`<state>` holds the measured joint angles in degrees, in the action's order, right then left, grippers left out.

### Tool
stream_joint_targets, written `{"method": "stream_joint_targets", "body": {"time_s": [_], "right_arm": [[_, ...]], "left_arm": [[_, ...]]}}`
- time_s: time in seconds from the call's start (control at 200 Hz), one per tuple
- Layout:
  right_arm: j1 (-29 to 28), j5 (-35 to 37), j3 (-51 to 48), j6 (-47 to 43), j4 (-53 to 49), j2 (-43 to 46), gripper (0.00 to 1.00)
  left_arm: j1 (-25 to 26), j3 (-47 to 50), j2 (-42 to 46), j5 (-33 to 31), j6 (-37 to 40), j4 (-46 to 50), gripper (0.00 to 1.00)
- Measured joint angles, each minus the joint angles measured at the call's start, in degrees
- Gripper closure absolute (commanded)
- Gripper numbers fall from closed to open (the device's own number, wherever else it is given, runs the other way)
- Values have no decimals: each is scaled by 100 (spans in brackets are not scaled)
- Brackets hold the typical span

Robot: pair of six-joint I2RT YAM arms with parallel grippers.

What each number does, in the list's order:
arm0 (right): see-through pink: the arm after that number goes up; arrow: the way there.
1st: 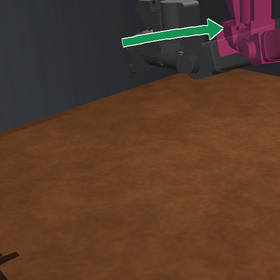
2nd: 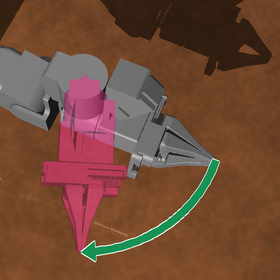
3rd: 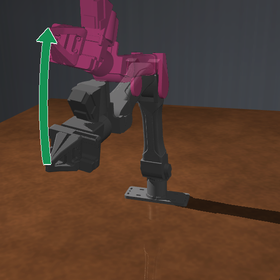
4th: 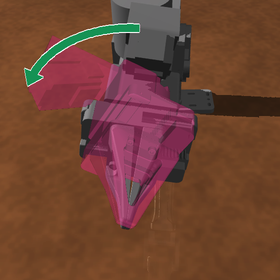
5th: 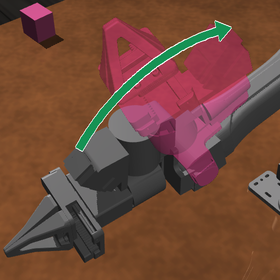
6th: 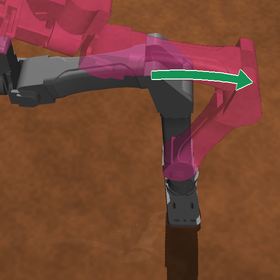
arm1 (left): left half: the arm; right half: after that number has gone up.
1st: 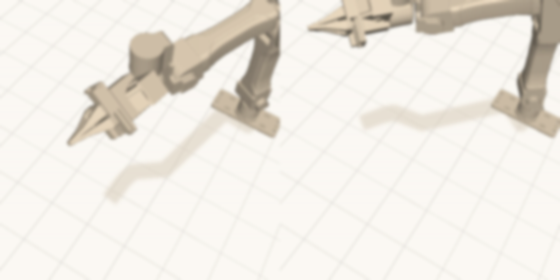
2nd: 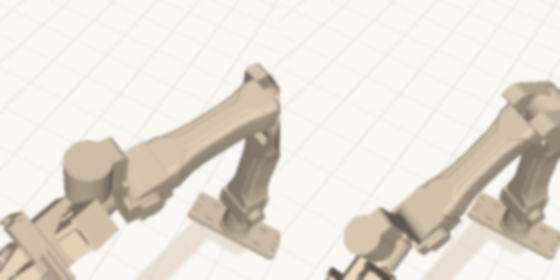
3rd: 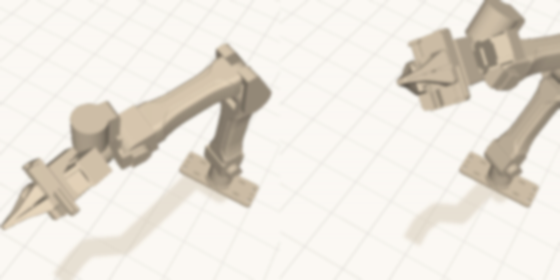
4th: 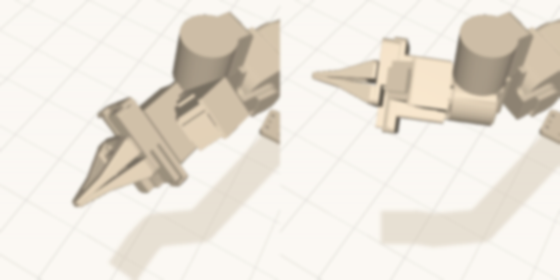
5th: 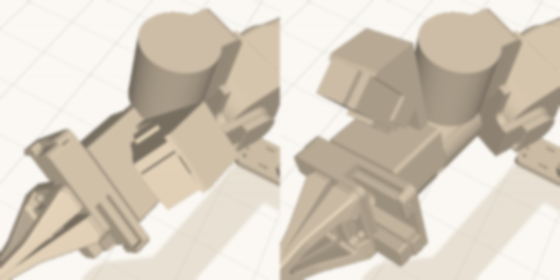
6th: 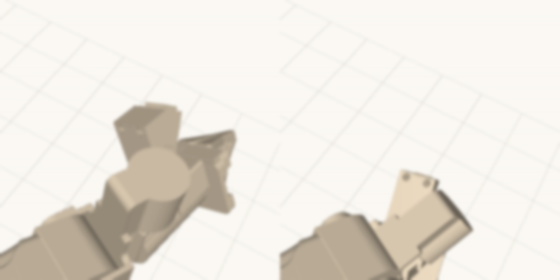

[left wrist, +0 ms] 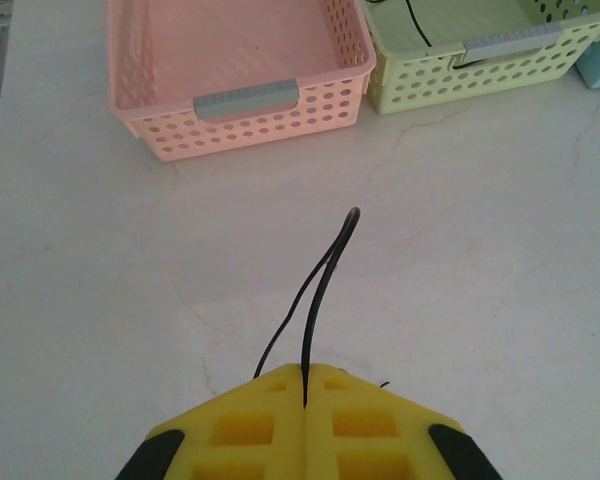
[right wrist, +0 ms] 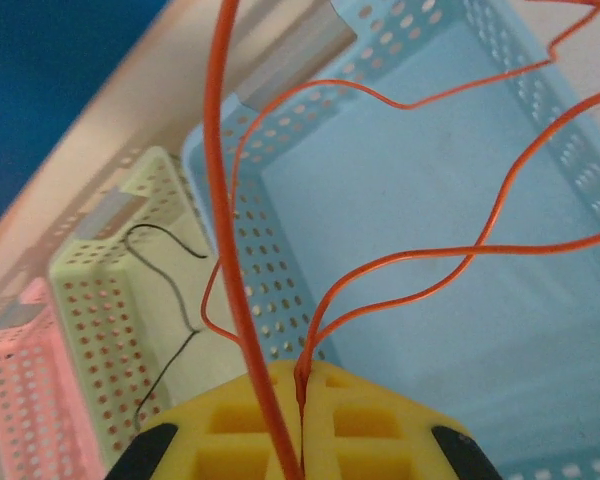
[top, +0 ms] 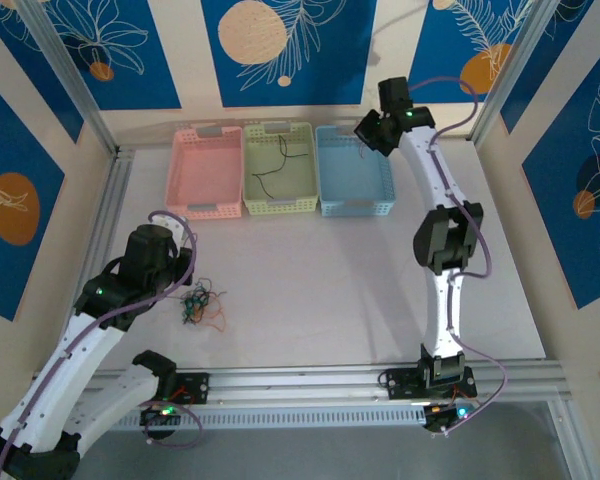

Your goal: Untangle the cables

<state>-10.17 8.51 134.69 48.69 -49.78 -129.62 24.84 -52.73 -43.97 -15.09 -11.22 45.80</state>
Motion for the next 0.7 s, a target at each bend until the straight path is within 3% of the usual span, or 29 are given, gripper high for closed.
{"method": "stream_joint_targets", "body": {"time_s": [0.15, 0.255, 0.365, 0.56, 0.7], "right_arm": [[0, -195, 664, 136, -87, -953, 92], [0, -459, 920, 188, -70, -1416, 61], [0, -595, 1067, 125, -107, -1676, 45], [-39, -573, 975, -319, -317, -1443, 42], [-157, -564, -546, -748, -109, -24, 45]], "left_arm": [[0, 0, -4, 0, 0, 0, 100], [0, 0, -4, 0, 0, 2, 100], [0, 0, -4, 0, 0, 2, 100], [0, 0, -9, 0, 0, 0, 100], [0, 0, -59, 0, 0, 2, 100]]}}
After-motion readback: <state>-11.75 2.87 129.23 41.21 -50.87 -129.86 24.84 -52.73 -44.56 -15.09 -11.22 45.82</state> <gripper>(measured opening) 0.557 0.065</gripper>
